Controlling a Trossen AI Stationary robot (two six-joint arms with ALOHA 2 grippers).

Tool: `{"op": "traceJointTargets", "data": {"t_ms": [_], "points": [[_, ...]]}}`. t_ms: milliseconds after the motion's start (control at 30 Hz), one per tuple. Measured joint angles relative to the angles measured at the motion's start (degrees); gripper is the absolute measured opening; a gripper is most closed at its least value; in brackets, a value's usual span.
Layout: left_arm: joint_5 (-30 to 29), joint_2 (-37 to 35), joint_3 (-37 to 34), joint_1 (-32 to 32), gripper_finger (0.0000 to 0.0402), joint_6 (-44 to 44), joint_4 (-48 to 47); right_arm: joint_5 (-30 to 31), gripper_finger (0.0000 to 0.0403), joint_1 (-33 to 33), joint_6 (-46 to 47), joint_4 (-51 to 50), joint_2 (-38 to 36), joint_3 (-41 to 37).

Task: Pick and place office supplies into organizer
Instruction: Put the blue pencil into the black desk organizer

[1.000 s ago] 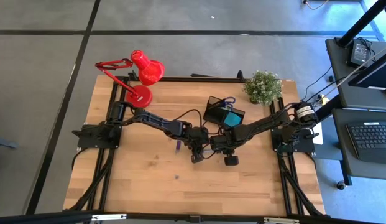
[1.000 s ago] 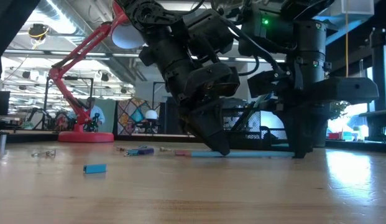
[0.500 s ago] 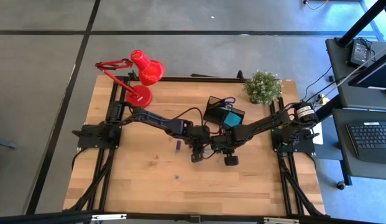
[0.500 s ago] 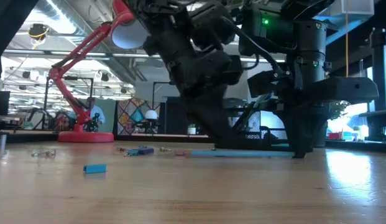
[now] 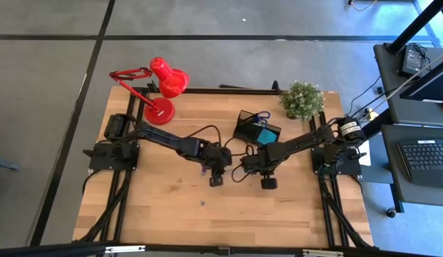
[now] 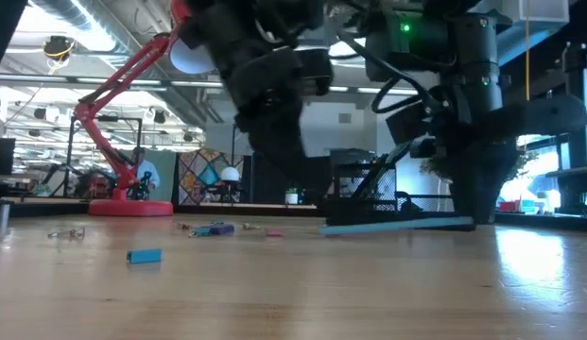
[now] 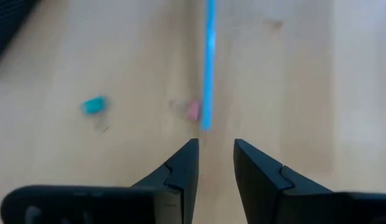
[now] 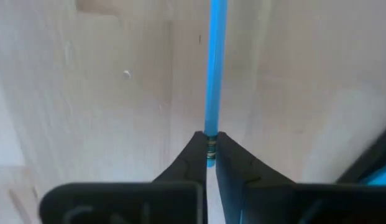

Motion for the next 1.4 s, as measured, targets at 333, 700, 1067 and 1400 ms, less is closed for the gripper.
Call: {"op": "traceJointTargets", "data": {"t_ms": [333, 700, 1067, 1400], "points": [[-8.86, -11.87, -14.69, -3.09, 0.009, -8.93, 2.72, 4.64, 0.002, 0.0, 2.04, -13.32, -0.15, 9.16], [-10.33, -14.77, -24.17, -3.34, 0.0088, -13.14, 9.13, 20.71, 0.0019, -2.45, 5.17, -38.25, -0.26, 26.59], [-11.73, -14.77, -24.58, -3.34, 0.0087, -13.03, 10.38, 28.75, 0.0019, -9.07, -4.19, -38.78, 0.42, 32.81], [-21.55, -14.84, -24.61, -2.3, 0.0083, -5.01, 17.7, 29.84, 0.0019, -14.05, -4.07, -38.75, 0.44, 32.68]]}}
